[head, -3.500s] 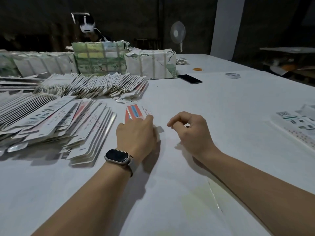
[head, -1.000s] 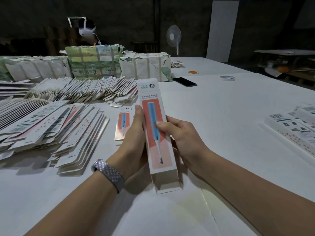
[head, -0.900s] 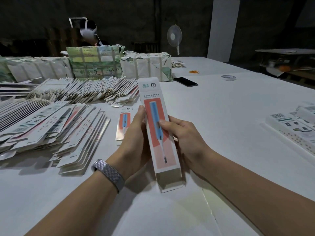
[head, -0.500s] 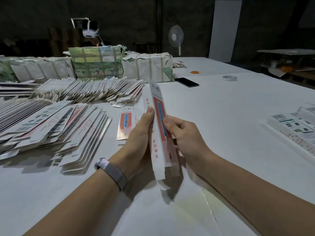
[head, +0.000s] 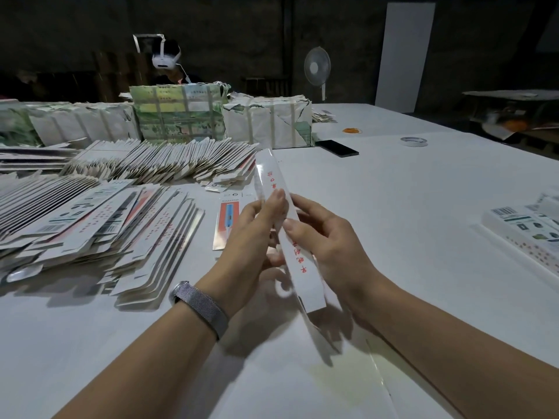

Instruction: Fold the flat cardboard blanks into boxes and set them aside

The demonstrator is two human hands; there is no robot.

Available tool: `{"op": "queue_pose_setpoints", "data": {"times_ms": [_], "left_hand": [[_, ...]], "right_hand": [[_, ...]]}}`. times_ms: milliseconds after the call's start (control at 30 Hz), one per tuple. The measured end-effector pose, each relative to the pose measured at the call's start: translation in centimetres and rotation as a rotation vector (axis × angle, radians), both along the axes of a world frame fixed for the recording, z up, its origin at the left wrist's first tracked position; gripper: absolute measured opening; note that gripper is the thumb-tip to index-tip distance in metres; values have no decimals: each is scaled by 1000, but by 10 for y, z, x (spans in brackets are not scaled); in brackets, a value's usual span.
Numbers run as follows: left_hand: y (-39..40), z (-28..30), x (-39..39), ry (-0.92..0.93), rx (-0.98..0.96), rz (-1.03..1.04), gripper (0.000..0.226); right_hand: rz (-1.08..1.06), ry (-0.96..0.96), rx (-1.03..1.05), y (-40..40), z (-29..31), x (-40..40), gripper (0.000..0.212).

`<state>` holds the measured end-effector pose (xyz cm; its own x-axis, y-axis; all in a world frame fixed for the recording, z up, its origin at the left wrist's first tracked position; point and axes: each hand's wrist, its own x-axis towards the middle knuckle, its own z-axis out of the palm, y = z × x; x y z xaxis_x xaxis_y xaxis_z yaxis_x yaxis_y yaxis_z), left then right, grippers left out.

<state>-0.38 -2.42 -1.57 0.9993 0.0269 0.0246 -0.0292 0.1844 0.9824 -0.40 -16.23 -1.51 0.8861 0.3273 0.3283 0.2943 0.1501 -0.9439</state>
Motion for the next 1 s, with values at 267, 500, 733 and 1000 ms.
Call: {"op": "queue_pose_setpoints", "data": {"times_ms": [267, 500, 733, 1000], "left_hand": [[-4, -1, 1, -203, 1, 57, 22], [-7, 1, -3, -320, 13, 22, 53], [-5, -2, -4, -402, 117, 61, 50], [-1, -5, 1, -391, 143, 92, 48]], "right_hand": [[197, 163, 243, -9, -4, 10, 43], [106, 141, 136, -8, -9, 16, 39], [139, 61, 57, -1, -11, 4, 48], [75, 99, -40, -4, -2, 2, 28]]}}
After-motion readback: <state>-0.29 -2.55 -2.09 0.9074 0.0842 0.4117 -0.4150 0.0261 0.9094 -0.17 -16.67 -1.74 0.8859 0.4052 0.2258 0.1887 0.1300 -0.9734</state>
